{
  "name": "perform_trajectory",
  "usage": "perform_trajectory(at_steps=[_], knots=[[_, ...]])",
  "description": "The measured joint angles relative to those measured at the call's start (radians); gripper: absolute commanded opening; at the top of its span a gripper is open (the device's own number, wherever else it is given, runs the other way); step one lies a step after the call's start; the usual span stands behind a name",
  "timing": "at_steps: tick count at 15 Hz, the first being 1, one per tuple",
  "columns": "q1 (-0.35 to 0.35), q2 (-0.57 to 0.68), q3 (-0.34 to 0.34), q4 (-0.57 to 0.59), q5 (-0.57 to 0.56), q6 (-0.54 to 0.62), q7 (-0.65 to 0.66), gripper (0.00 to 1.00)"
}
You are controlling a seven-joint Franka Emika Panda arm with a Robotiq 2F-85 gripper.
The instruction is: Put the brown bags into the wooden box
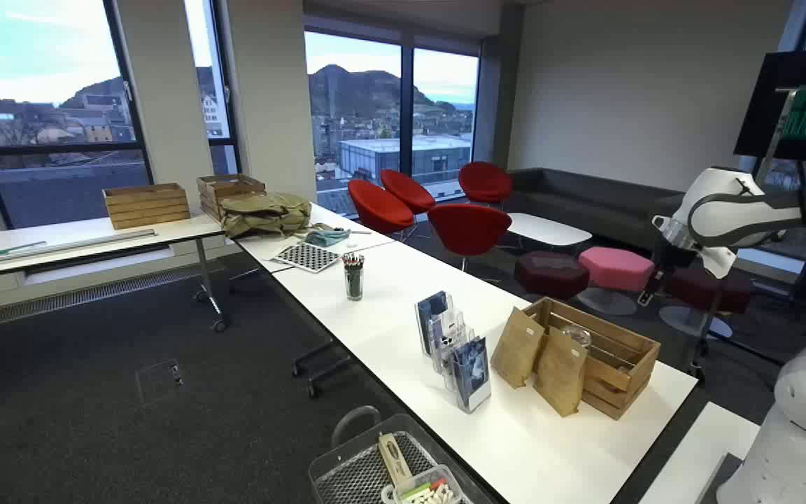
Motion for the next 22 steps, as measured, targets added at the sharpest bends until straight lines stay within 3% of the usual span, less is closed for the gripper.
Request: perform_trajectory(at_steps=[10, 15, 18, 22], knots=[[0.0, 0.004, 0.017, 0.0, 0.004, -0.001, 0.007, 1.0], [0.003, 0.05, 0.147, 0.004, 0.03, -0.034, 0.194, 1.0], [0.02, 0.099, 0.244, 0.037, 0.094, -0.132, 0.322, 1.0], [0.081, 0.178, 0.299, 0.113, 0.205, -0.232, 0.379, 1.0]])
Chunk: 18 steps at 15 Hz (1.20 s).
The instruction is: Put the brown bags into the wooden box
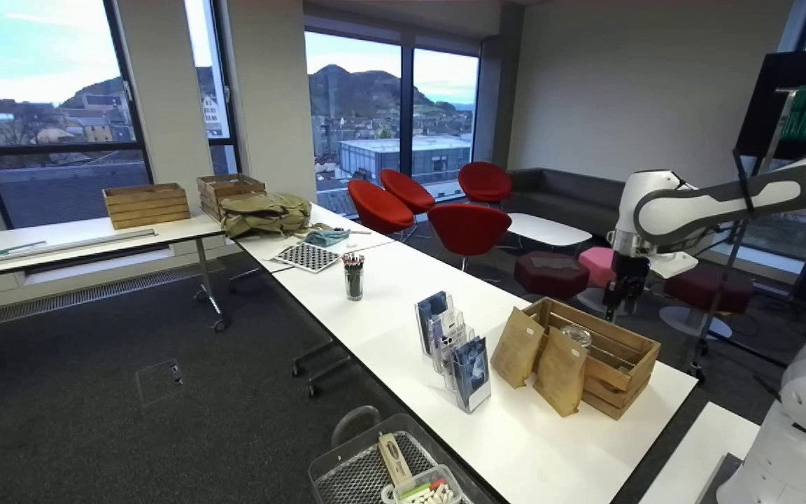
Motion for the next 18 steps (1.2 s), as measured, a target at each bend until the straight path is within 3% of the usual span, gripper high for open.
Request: perform_trajectory(at_steps=[6, 13, 18], knots=[[0.059, 0.162, 0.017, 0.106, 0.106, -0.005, 0.001, 1.0], [0.067, 0.343, 0.043, 0.194, 0.107, 0.085, -0.019, 1.0], [0.067, 0.382, 0.044, 0.213, 0.107, 0.085, -0.041, 1.0]])
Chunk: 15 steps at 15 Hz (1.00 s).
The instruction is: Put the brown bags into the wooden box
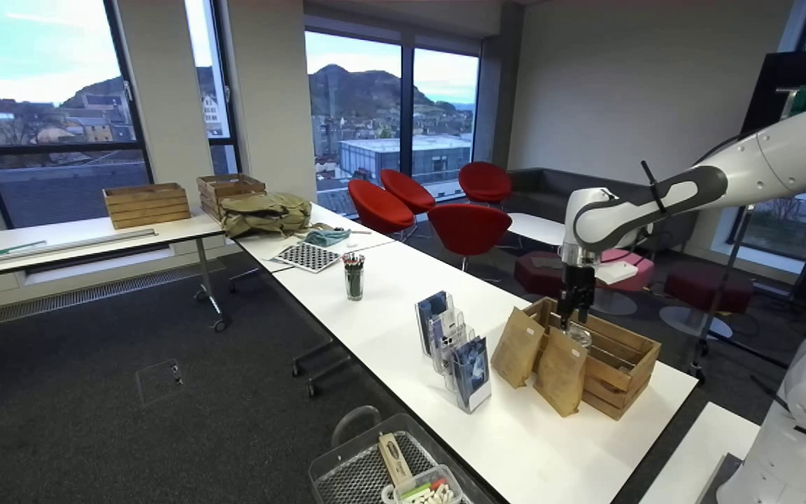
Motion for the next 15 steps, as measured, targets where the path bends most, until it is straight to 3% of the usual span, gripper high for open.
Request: perform_trajectory(at_steps=[11, 12, 13, 15], knots=[[-0.014, 0.098, -0.006, 0.002, 0.0, 0.005, 0.0, 0.99], [-0.018, 0.113, -0.006, 0.003, 0.0, 0.005, 0.0, 0.74], [-0.02, 0.127, -0.008, 0.004, 0.0, 0.005, 0.0, 0.74], [-0.023, 0.149, -0.012, 0.005, 0.002, 0.005, 0.0, 0.61]])
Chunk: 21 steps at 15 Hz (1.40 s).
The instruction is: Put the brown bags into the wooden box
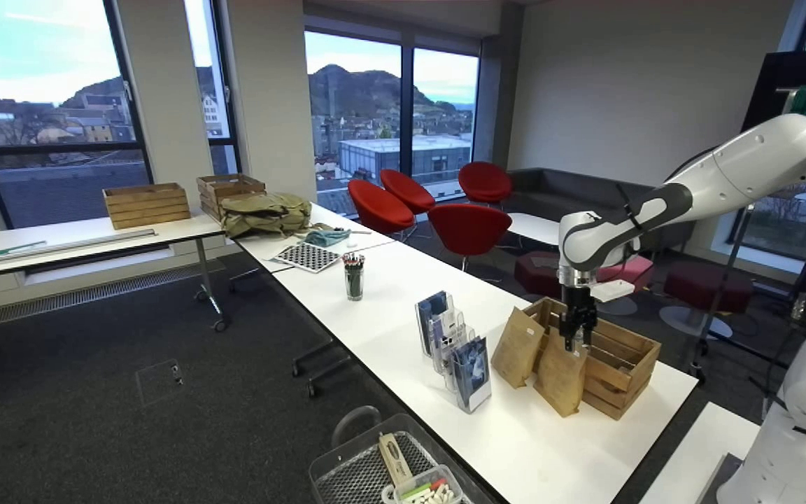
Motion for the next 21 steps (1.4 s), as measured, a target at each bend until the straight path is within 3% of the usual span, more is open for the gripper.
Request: perform_trajectory(at_steps=[8, 16, 21], knots=[[-0.024, 0.027, -0.011, 0.012, 0.026, 0.0, -0.001, 0.01], [-0.048, 0.011, -0.028, 0.02, 0.104, 0.0, -0.05, 0.0], [-0.075, -0.073, -0.07, 0.008, 0.147, -0.005, -0.103, 0.0]])
